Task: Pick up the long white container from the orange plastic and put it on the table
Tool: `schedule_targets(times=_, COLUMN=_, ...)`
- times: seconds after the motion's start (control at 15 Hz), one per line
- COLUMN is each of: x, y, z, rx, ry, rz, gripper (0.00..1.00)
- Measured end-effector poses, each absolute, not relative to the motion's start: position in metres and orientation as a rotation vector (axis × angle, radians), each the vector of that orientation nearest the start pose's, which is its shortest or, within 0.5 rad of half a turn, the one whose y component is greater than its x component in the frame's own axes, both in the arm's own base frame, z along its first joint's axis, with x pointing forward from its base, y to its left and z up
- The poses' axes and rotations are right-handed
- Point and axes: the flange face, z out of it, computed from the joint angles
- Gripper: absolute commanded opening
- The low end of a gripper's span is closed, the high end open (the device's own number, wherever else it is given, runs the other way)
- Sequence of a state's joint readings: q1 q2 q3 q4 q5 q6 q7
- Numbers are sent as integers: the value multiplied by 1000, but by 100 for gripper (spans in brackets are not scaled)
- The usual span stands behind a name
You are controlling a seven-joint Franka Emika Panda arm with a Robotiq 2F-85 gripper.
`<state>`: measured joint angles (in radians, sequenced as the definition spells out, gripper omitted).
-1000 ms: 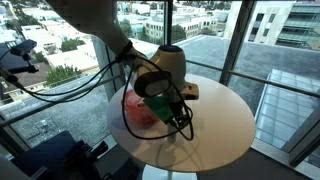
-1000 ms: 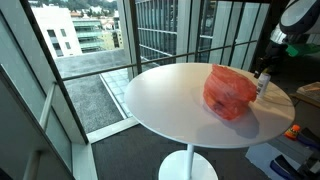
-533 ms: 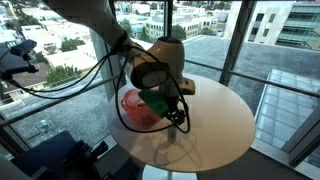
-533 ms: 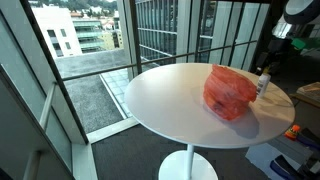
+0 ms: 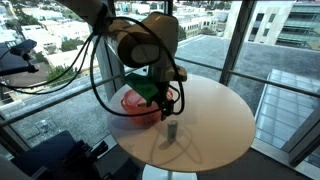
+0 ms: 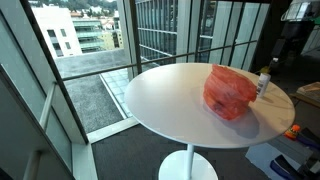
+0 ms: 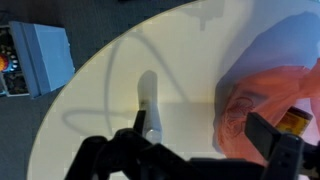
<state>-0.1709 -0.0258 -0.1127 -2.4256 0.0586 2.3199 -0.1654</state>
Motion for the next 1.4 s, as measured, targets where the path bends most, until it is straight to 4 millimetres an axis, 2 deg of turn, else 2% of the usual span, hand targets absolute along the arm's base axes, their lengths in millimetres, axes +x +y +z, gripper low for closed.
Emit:
schedule_targets(times=0.4, x=435, y=-113, z=357, rx=-3092, ry=200, rz=199, gripper=100)
schedule_targets(times=0.8, x=432, y=-84, z=395, rx=-3127, ry=215, rz=110, gripper=100)
schedule_targets(times=1.07, x=433, y=-68, z=404, rx=-3135, ry=234, rz=79, gripper=100)
schedule_targets(times=1.4, x=433, y=-69, z=402, rx=-3134, ry=237, rz=86, gripper=100)
